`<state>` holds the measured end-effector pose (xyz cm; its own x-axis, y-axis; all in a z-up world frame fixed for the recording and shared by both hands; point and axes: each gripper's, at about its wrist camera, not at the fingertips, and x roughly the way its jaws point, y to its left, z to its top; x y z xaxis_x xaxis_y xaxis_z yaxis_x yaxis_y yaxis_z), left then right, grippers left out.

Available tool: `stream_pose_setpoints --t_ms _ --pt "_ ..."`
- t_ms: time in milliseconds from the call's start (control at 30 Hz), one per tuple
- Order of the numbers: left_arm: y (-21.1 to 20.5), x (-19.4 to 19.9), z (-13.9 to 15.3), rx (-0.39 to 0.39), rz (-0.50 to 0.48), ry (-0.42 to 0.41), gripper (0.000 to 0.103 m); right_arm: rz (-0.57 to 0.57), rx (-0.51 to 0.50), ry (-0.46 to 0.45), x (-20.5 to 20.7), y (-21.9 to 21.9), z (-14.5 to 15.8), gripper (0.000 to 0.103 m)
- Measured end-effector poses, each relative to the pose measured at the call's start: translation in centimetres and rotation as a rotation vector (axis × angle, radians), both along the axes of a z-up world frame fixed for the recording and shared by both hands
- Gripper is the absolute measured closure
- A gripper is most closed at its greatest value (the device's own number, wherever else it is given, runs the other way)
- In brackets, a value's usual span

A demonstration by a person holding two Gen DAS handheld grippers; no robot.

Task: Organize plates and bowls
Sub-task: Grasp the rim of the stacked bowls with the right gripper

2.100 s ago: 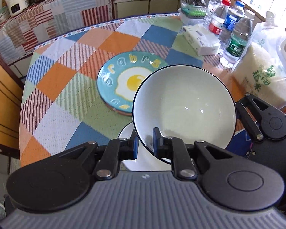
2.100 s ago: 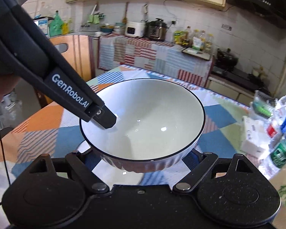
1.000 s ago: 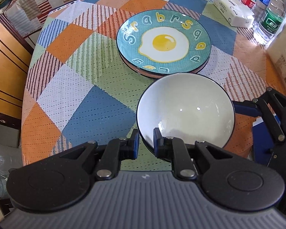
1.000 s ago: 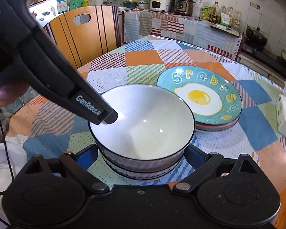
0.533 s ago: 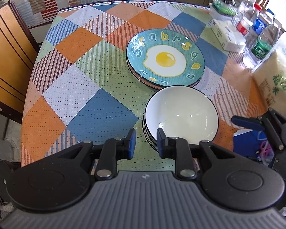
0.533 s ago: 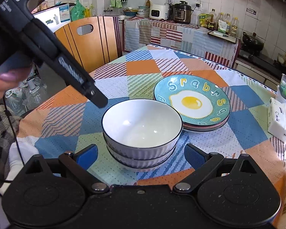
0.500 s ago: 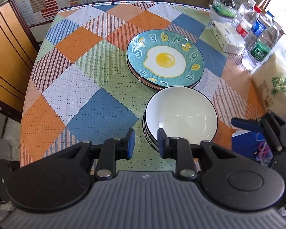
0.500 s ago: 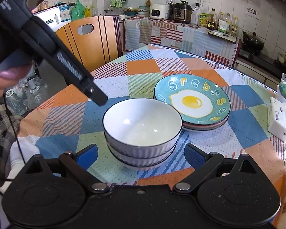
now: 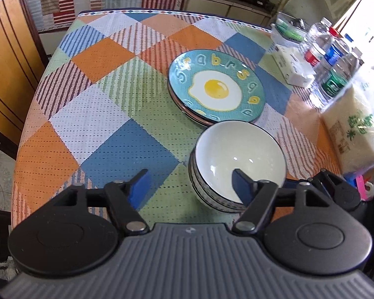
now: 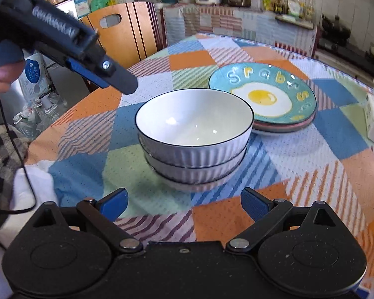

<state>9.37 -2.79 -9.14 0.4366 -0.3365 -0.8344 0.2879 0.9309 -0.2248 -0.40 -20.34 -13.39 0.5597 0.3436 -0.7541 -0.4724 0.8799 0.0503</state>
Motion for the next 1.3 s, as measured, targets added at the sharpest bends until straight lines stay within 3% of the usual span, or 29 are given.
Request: stream_pose_setpoints --t_ms 267,600,667,733,867,933,967,1300 --pt "0.2 2.3 -3.8 -0.085 0.042 0.09 0.028 -0.009 0.0 -0.04 1.8 1.0 -3.1 0.004" --pt "-1.2 4.0 -7.6 -0.084 0.038 0.142 0.034 -0.024 0.082 -0.035 3.9 0.9 -5.0 0.003" --pt "-1.1 4.5 -7.8 -0.09 0.054 0.126 0.036 -0.029 0.109 -0.034 4.0 0.7 -5.4 0.003" --pt "-1.2 4.7 -8.2 -0.097 0.041 0.127 0.044 -0.037 0.131 -0.034 4.1 0.7 -5.7 0.003" --pt "-1.5 4.6 -8.7 -0.136 0.028 0.163 0.046 -0.036 0.126 -0.069 3.6 0.9 -6.2 0.003" --pt "-1.7 4.3 -8.6 -0.162 0.017 0.153 0.062 -0.034 0.133 -0.077 3.4 0.8 -6.2 0.003" --pt "-1.8 4.2 -8.6 -0.18 0.023 0.161 0.064 -0.034 0.134 -0.082 3.3 0.8 -6.3 0.003" --pt "-2.2 3.6 -8.2 -0.132 0.031 0.177 0.063 -0.018 0.131 -0.09 2.5 0.7 -6.2 0.004"
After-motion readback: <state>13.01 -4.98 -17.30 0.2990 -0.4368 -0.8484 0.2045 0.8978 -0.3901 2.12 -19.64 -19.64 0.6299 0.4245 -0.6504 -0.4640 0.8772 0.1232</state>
